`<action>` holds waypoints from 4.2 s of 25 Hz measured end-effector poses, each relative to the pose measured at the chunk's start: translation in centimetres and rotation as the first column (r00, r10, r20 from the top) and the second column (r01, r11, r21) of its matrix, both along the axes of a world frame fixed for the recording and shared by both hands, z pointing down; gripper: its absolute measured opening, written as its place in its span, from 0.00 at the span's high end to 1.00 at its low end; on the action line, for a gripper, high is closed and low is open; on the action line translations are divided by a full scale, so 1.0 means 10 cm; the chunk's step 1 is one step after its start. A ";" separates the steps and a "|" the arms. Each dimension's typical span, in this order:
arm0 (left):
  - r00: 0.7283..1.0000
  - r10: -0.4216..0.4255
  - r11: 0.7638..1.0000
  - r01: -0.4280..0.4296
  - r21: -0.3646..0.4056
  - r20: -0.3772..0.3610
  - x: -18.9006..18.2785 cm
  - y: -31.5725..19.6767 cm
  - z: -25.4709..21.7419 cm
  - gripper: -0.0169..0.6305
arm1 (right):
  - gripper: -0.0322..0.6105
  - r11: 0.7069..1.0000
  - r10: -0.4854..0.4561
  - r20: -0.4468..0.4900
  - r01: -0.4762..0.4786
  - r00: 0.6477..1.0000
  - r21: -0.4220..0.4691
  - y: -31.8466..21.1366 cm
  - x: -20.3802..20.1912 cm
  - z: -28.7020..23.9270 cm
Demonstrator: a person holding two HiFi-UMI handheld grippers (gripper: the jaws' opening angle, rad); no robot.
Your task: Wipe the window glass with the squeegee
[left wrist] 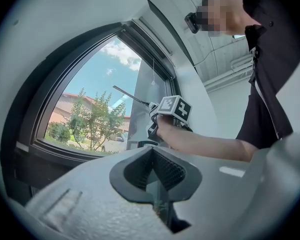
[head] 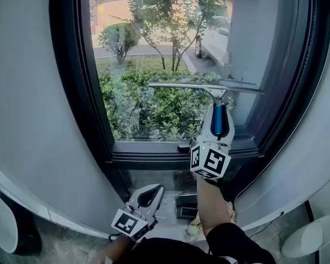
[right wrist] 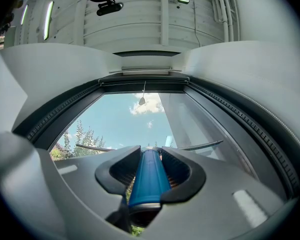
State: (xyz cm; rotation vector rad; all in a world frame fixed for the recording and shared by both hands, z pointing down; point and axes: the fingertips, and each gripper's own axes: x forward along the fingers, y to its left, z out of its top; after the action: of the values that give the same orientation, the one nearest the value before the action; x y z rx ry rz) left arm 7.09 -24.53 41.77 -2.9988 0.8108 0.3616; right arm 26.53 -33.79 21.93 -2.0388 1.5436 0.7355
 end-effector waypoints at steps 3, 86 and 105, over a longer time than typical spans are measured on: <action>1.000 0.003 1.000 -0.003 -0.008 0.004 0.01 0.02 0.04 0.97 | 0.74 1.000 -0.001 -0.005 0.001 1.000 -0.009 0.01 -0.01 0.05; 0.999 0.011 0.990 -0.016 -0.142 -0.034 0.14 0.11 0.23 0.97 | 0.74 0.955 0.001 0.031 0.008 1.000 -0.297 0.10 0.00 1.42; 0.995 0.054 0.995 -0.060 -0.077 -0.083 0.32 -0.13 0.07 0.97 | 0.74 0.993 0.080 -0.116 -0.069 0.990 0.101 0.35 0.69 -1.07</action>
State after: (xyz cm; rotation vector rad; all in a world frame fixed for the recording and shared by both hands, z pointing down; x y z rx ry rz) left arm 10.30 -25.81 42.45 -3.1047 0.7640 0.4660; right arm 33.38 -30.30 11.19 -2.0222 1.4720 0.9590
